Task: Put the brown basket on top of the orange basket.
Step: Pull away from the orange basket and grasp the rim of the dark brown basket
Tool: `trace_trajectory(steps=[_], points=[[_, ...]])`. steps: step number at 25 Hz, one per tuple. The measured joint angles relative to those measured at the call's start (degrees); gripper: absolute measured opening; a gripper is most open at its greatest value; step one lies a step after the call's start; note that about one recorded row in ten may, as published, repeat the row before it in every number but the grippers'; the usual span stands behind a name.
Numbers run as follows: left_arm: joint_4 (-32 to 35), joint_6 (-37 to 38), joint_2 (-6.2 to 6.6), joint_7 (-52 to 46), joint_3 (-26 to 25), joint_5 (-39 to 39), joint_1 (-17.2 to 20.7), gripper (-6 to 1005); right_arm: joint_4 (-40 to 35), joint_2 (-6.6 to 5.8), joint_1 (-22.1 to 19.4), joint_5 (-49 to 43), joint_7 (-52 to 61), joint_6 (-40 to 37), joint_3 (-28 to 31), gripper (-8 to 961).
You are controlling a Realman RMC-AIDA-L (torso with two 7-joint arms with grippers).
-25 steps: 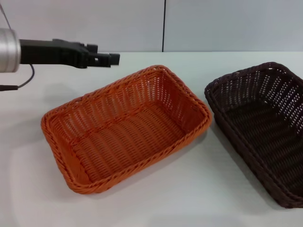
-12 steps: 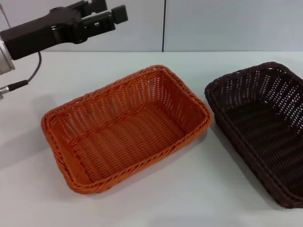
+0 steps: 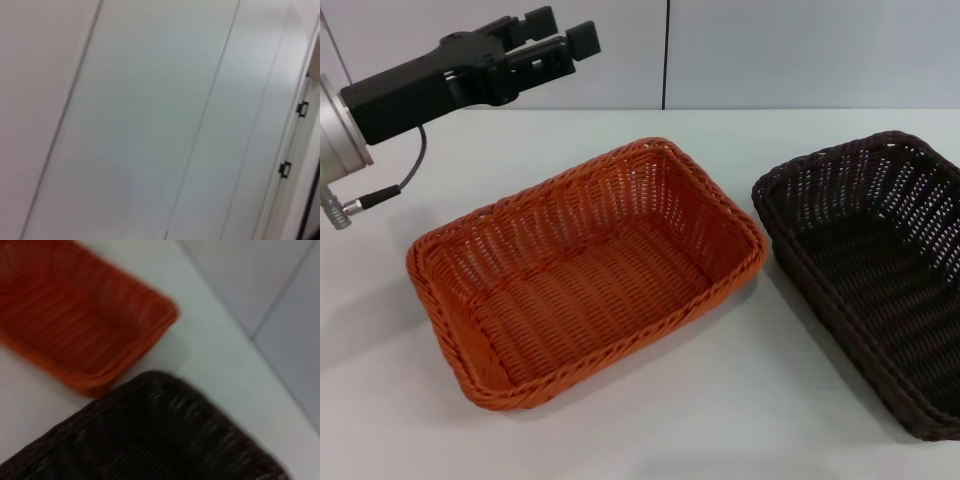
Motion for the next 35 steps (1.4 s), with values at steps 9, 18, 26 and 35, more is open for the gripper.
trace_trajectory(steps=[9,18,26,35], points=[[1.0,-2.3,0.54,0.5,-2.7,-0.8,-0.3,833,-3.7,3.04,-3.9,-1.1,-0.9,-8.1,-7.5,525],[0.9,-2.3,0.53,0.7,-3.3,-0.8,-0.1,832,-3.5,8.19,-5.3,-4.9,-1.7,-10.6,-12.4,525],[0.8,-1.9,0.30,0.6,-3.3,-1.2,1.3,832,-3.7,11.87,-5.6,-5.0,-3.2,-16.5,-15.4,525],[0.9,-1.5,0.28,1.0,-2.8,-3.1,2.9,831,-4.0,14.51,-5.0,-2.6,-3.8,-21.6,-17.1,525]])
